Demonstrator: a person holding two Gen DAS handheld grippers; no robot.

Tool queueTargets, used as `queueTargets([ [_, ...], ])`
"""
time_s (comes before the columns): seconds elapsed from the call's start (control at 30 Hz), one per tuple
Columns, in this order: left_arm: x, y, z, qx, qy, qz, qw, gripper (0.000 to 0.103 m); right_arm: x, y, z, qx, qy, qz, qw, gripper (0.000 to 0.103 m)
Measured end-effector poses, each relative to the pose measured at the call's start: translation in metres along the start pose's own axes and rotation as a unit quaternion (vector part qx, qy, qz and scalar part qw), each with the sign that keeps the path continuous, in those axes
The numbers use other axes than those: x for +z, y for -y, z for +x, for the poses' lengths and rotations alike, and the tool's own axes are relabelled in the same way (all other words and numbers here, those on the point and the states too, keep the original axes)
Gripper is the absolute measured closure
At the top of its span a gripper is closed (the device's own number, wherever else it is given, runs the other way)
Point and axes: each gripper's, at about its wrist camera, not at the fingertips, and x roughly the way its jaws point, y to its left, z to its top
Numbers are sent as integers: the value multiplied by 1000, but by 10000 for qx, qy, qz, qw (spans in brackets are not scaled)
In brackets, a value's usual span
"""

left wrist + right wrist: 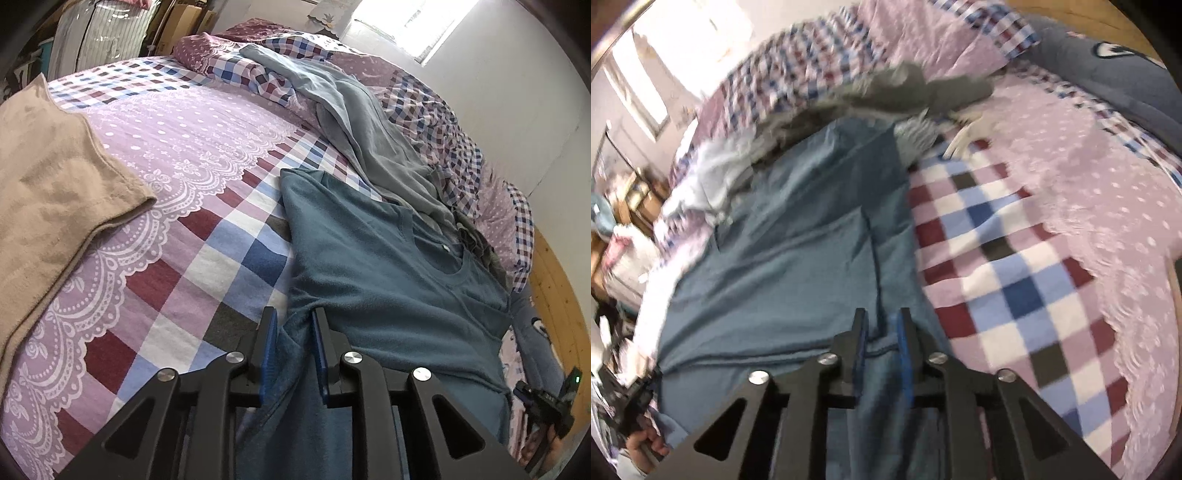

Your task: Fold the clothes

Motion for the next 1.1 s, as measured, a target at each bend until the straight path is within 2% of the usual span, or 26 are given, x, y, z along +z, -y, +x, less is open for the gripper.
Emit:
queueTargets([
  [0.03, 0, -1, -3, -60, 53, -79, 9999, 74, -3, 5, -10, 58, 146, 93, 9998, 61],
  [0.07, 0, -3, -6, -119, 108, -157, 9997, 59, -7, 9, -18, 104, 276, 180, 9994, 58],
  [0.1, 0, -3, -11, -182, 225, -217, 9993, 48, -11, 13, -25, 126, 349, 247, 9990, 58],
  [0.13, -1, -5, -19, -249, 387, -254, 9986, 31, -14, 16, -30, 141, 380, 300, 9987, 58],
  [0.17, -1, -6, -27, -317, 548, -291, 9976, 27, -18, 19, -35, 150, 403, 349, 9985, 58],
  [0.3, -4, -13, -52, -568, 806, -414, 9943, 26, -39, 26, -48, 146, 346, 478, 9982, 58],
  [0.5, -18, -35, -88, -592, 913, -752, 9912, 25, -76, 6, -64, 127, 292, 132, 9994, 58],
  [0.73, -49, -64, -123, -649, 627, -1232, 9883, 24, -119, -45, -66, 450, 70, -657, 9968, 58],
  [0.83, -62, -66, -131, -673, 394, -1231, 9893, 23, -138, -75, -63, 672, -65, -1110, 9915, 58],
  [0.97, -78, -60, -135, -577, 79, -981, 9935, 23, -169, -119, -58, 1029, -283, -1919, 9756, 58],
  [1.03, -85, -58, -138, -617, 18, -922, 9938, 23, -191, -146, -58, 1201, -344, -2550, 9588, 58],
  [1.1, -92, -62, -145, -763, 22, -1019, 9919, 23, -216, -173, -61, 1355, -354, -3220, 9363, 58],
])
